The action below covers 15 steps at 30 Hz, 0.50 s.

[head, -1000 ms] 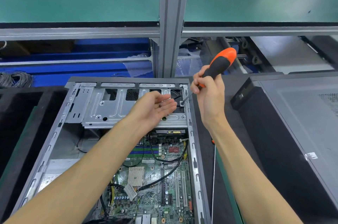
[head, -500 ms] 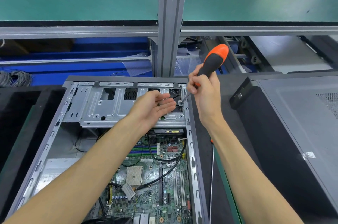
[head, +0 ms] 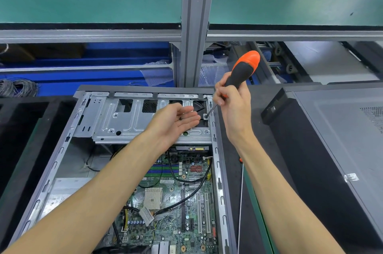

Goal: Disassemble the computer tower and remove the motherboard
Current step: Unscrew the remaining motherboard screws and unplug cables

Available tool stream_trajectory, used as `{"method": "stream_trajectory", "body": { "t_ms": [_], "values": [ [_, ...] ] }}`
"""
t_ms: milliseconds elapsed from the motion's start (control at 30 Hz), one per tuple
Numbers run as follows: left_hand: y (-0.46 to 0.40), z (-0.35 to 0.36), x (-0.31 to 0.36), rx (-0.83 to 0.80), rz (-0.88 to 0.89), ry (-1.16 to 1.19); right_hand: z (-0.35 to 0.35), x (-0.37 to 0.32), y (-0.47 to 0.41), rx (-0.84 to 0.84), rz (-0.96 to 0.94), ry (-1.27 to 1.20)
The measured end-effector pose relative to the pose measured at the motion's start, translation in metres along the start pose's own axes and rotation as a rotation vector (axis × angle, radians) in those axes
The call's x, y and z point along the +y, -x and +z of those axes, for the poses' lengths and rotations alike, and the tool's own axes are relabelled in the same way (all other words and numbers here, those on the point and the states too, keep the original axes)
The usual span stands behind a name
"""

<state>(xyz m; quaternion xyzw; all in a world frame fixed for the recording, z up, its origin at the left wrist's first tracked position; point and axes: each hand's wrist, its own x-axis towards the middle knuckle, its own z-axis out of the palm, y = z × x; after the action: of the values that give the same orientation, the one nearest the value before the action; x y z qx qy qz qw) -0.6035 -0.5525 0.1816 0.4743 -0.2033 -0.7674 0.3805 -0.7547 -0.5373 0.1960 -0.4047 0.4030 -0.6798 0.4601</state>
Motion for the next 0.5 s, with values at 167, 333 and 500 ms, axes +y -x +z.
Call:
{"method": "stream_trajectory", "body": {
  "t_ms": [167, 333, 500],
  "values": [
    [-0.001, 0.000, 0.000, 0.008, 0.006, -0.010, 0.004, -0.013, 0.000, 0.009, -0.031, -0.061],
    [-0.005, 0.003, -0.002, 0.030, 0.029, -0.046, 0.005, -0.021, -0.004, -0.032, -0.076, -0.127],
    [-0.007, 0.003, -0.001, 0.030, 0.027, -0.023, 0.006, -0.005, -0.001, 0.013, 0.010, -0.016]
  ]
}}
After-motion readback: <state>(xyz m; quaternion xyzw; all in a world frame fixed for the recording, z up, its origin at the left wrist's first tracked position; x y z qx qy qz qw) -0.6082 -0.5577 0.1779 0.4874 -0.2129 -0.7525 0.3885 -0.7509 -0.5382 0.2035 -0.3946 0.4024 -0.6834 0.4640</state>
